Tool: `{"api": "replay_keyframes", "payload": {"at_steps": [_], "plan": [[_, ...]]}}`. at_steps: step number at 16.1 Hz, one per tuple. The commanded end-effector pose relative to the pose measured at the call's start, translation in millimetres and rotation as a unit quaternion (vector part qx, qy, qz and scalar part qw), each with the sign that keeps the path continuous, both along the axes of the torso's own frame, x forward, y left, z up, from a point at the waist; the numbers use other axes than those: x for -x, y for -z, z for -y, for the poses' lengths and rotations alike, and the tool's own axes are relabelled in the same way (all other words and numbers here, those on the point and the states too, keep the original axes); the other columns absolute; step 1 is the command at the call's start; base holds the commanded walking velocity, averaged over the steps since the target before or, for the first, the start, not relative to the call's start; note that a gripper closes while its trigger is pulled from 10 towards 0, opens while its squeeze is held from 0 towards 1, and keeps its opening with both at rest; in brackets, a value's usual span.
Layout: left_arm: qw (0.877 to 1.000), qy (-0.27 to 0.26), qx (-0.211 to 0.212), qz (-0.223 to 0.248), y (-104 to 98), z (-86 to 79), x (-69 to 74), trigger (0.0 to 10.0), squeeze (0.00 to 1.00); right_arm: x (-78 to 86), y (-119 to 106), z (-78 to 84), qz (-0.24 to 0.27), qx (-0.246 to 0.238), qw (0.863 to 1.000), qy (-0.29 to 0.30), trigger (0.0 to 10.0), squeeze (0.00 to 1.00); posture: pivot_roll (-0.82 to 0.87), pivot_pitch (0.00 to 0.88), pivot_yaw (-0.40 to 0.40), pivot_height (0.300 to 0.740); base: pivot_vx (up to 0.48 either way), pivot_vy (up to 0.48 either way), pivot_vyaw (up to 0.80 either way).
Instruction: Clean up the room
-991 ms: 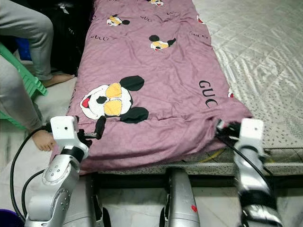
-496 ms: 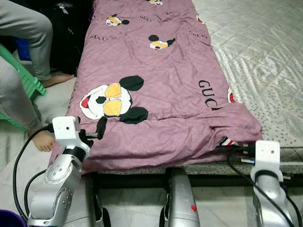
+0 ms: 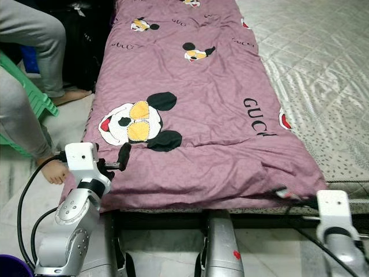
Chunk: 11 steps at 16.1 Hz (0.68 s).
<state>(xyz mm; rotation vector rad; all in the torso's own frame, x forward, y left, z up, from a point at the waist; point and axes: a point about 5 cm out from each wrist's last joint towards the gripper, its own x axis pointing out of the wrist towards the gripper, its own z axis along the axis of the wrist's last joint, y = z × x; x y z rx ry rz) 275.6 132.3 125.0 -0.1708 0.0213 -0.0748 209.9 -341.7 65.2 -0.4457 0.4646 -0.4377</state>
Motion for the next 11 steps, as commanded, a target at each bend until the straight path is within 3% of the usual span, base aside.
{"api": "replay_keyframes", "payload": {"at_steps": [1, 3, 4, 8, 11], "plan": [[1.000, -0.007, -0.002, -0.004, 2.2, -2.3, -0.6, 10.0, 0.00, 16.6, -1.0, 23.7, -0.021, 0.024, 0.999, 0.038, 10.0, 0.00, -0.06, 0.146, -0.018, 0.516, 0.000, 0.000, 0.00], [1.000, -0.007, -0.001, -0.005, 2.8, -2.0, -1.0, 10.0, 0.00, 20.7, -4.7, 30.7, -0.021, 0.028, 0.998, 0.043, 10.0, 0.00, -0.06, 0.146, -0.019, 0.516, 0.000, 0.000, 0.00], [1.000, -0.003, 0.001, -0.008, 4.0, -0.3, -1.6, 10.0, 0.00, 22.9, -6.8, 31.8, -0.014, 0.020, 0.999, 0.036, 10.0, 1.00, -0.07, 0.145, -0.021, 0.516, 0.000, 0.000, 0.00], [1.000, 0.003, 0.003, -0.015, 6.6, 1.7, -1.9, 10.0, 0.00, 21.4, -11.6, 32.5, -0.002, 0.039, 0.999, 0.029, 10.0, 1.00, -0.07, 0.146, -0.019, 0.516, 0.000, 0.000, 0.00], [1.000, 0.003, 0.001, -0.020, 8.8, 1.8, -1.4, 10.0, 0.00, 6.7, -37.3, 45.5, 0.041, 0.073, 0.995, 0.048, 10.0, 1.00, -0.08, 0.142, -0.015, 0.516, 0.000, 0.000, 0.00]]}}
